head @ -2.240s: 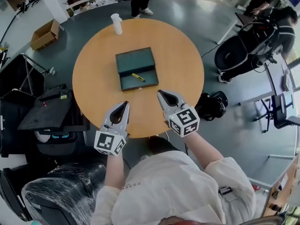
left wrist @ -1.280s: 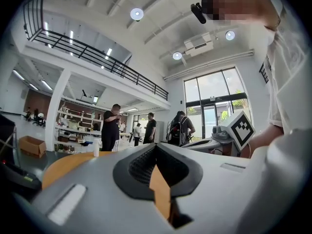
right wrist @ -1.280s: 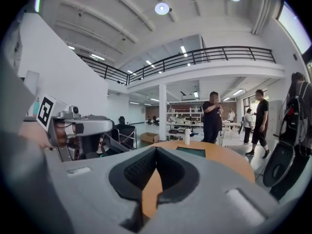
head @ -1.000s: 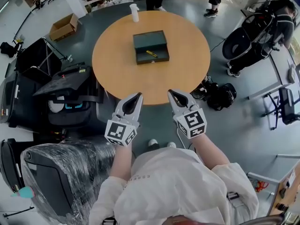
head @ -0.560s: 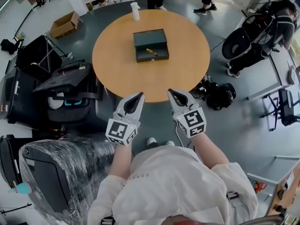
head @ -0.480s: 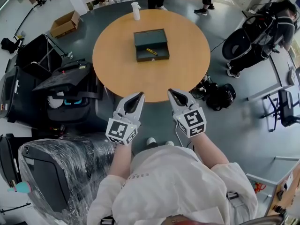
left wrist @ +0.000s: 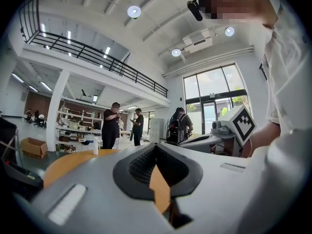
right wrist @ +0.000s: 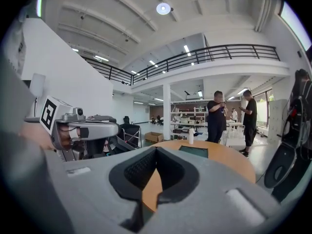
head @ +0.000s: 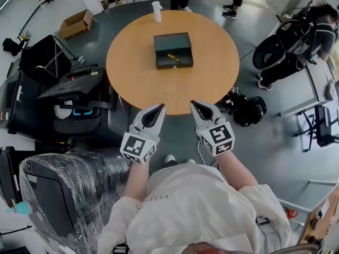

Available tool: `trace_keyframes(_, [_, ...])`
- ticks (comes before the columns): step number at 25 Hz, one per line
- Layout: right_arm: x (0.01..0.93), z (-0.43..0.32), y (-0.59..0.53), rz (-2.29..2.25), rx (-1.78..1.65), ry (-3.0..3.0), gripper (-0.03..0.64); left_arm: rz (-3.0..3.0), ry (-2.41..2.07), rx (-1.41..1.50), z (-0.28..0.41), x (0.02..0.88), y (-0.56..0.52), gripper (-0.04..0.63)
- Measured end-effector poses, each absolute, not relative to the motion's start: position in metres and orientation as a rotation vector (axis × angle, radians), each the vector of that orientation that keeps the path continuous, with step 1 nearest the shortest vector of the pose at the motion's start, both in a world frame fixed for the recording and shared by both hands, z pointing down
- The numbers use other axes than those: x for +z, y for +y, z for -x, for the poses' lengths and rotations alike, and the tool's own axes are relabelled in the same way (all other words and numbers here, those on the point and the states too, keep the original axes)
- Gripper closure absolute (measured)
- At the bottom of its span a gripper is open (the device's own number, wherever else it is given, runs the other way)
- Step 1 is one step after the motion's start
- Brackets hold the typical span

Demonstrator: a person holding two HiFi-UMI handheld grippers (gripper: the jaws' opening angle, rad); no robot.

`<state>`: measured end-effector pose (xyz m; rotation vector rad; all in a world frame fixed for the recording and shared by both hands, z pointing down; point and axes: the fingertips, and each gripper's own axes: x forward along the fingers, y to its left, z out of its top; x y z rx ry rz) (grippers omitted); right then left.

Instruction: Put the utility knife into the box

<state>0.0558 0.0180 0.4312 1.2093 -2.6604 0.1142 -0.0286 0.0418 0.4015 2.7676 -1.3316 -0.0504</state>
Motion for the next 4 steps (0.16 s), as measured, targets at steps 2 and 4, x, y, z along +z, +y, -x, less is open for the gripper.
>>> trace_keyframes(2, [0.4332, -0.0542, 0.0163, -1.2, 0.078, -2.646, 0.624, -2.767, -1.339, -0.045, 0.03, 0.4033, 0.0404, 0.578])
trace_keyframes(4, [0.4348, -0.0519, 0.0149, -1.187, 0.03, -2.631, 0.624, -2.756, -1.354, -0.04, 0.0333, 0.4057, 0.0384, 0.578])
